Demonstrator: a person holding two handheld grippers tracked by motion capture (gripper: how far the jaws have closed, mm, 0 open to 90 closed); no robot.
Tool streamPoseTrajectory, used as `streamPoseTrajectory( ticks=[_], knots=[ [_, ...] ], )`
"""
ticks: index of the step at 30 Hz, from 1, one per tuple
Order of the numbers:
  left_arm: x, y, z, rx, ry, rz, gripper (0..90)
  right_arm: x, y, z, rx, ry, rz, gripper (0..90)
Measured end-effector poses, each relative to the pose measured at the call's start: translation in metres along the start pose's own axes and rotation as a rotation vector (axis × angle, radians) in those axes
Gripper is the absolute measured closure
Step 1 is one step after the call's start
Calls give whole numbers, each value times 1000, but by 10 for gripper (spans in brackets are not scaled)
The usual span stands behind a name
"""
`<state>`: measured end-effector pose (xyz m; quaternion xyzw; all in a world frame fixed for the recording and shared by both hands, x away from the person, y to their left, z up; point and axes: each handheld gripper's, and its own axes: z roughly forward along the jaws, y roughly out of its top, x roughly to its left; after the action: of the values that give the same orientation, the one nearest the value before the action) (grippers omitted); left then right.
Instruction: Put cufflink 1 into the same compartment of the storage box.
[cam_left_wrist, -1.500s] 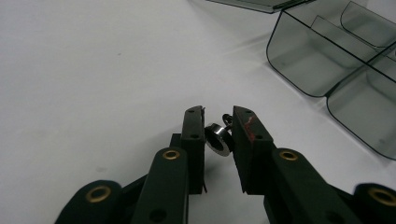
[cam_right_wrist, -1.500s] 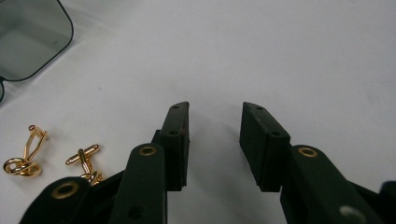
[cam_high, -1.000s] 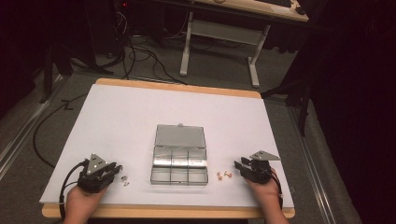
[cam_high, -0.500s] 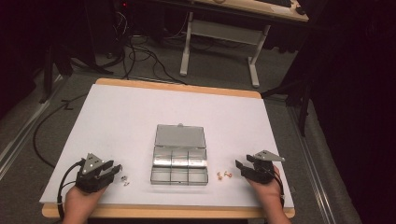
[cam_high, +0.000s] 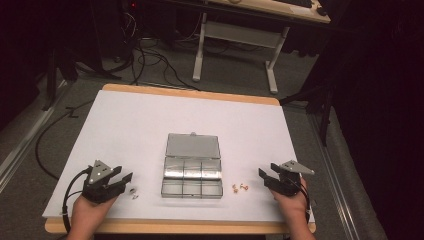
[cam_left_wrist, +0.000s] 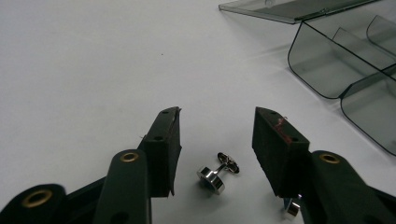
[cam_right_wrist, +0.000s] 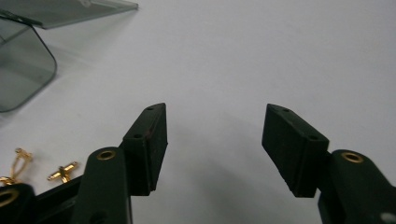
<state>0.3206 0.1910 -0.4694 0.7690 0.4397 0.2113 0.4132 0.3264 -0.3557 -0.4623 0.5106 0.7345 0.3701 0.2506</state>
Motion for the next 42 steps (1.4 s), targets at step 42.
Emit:
streamPoseTrajectory(
  ticks=[42],
  knots=[
    [9, 25, 6, 343, -20, 21, 462, -8, -7, 1, 20, 35, 9, 425]
  ],
)
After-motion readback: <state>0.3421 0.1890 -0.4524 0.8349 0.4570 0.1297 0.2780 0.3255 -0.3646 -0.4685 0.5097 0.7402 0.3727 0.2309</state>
